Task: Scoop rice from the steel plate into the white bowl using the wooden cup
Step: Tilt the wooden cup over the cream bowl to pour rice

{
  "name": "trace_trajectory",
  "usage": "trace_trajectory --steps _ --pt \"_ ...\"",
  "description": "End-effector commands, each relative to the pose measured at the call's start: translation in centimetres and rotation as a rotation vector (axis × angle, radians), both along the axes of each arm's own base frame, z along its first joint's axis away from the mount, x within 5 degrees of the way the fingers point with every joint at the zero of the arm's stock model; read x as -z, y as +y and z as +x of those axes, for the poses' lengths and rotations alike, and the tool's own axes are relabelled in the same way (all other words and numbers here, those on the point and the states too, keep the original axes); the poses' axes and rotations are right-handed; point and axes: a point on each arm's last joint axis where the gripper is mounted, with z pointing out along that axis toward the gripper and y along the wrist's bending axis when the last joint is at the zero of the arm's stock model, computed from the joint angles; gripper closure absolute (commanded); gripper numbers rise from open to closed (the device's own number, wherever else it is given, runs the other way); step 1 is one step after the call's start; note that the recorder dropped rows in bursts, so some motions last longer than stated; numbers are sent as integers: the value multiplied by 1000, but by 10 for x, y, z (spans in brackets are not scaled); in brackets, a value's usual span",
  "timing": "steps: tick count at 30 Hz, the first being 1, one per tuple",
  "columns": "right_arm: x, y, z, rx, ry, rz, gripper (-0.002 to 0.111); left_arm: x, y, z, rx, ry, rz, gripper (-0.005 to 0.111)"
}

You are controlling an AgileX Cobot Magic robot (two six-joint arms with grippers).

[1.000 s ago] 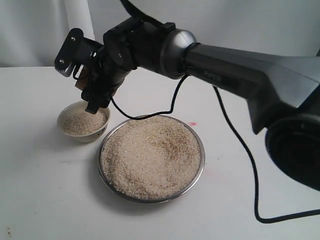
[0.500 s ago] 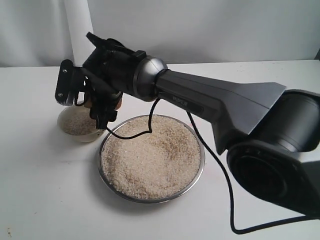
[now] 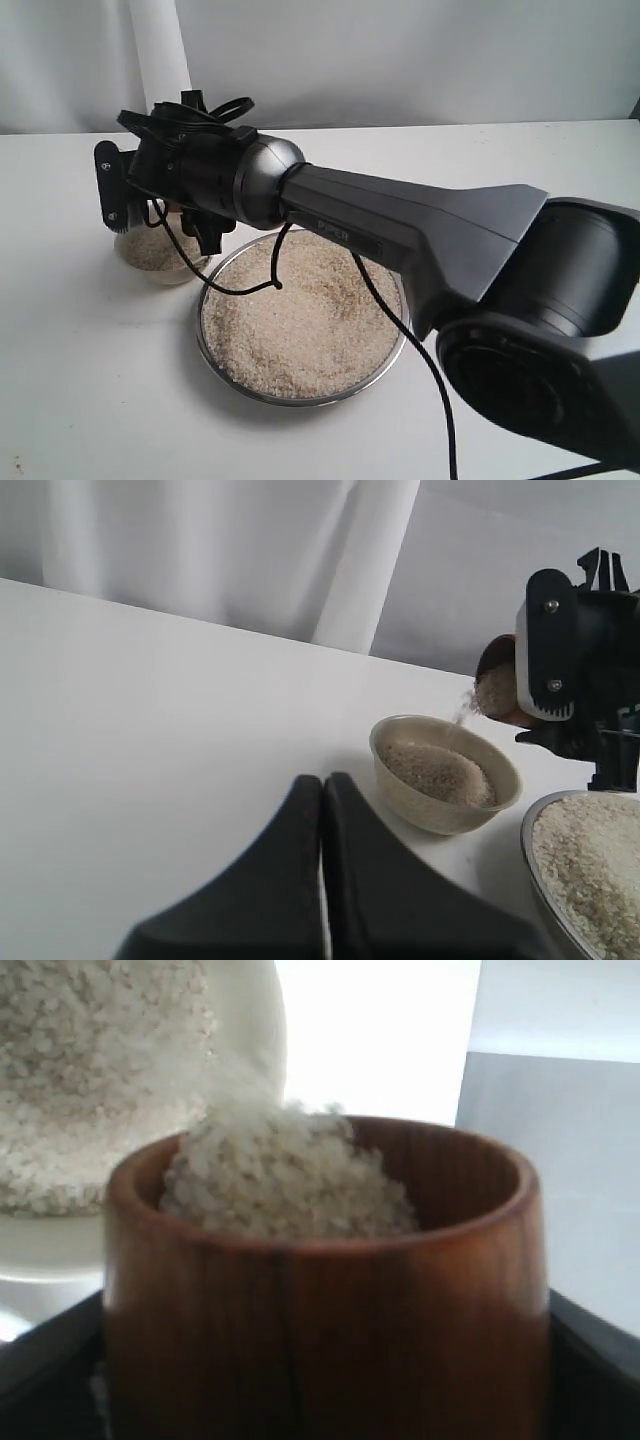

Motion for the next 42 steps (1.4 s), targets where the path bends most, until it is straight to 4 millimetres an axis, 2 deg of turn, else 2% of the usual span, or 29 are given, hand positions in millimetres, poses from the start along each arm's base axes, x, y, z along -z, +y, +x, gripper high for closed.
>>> trace_trajectory --steps 1,7,13,17,42 --pt "-9 -2 4 -1 -72 -42 108 -1 0 0 6 -13 -7 107" --pt "6 2 3 -21 -93 -101 108 -1 0 0 6 -13 -7 107" --pt "10 13 -4 -76 -163 -175 108 -1 0 0 6 -13 -7 107" --pt "8 18 -10 -111 -200 -210 108 -1 0 0 6 -13 -7 107" --pt "-3 22 -12 -231 -357 -459 108 -1 0 0 6 -13 -7 107"
